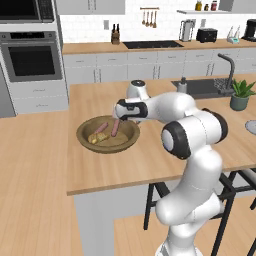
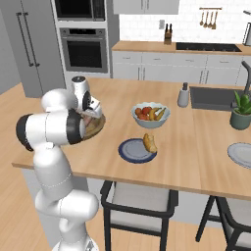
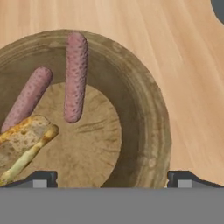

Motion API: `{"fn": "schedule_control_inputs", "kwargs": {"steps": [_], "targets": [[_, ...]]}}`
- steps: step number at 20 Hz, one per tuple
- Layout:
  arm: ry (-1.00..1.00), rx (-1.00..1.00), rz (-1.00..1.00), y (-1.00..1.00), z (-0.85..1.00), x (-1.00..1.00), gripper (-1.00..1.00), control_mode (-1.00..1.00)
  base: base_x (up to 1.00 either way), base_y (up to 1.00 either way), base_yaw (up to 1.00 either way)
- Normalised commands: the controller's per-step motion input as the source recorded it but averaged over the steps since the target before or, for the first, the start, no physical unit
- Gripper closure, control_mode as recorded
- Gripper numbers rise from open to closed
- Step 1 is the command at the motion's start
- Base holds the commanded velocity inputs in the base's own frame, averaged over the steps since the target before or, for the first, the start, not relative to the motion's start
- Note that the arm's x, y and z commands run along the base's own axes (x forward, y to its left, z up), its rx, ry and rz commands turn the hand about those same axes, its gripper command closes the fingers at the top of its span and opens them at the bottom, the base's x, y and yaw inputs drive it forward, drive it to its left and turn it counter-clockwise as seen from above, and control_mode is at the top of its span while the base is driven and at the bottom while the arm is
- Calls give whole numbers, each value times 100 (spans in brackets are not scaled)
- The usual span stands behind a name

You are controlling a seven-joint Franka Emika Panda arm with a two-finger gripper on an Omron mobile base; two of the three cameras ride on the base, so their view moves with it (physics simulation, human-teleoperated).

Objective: Place one bun and one sausage from the bowl on each plate.

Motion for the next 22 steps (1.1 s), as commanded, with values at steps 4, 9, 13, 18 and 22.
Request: {"fn": "schedule_control_inputs", "kwargs": {"steps": [4, 9, 13, 18, 22], "targets": [[0, 0, 0, 39, -14, 38, -100, -100, 0, 0, 0], [0, 0, 0, 16, -40, 24, -100, -100, 0, 0, 0], [0, 0, 0, 6, -51, 36, -100, -100, 0, 0, 0], [0, 0, 0, 19, -32, 38, -100, -100, 0, 0, 0], [0, 0, 0, 10, -18, 29, -100, -100, 0, 0, 0]]}}
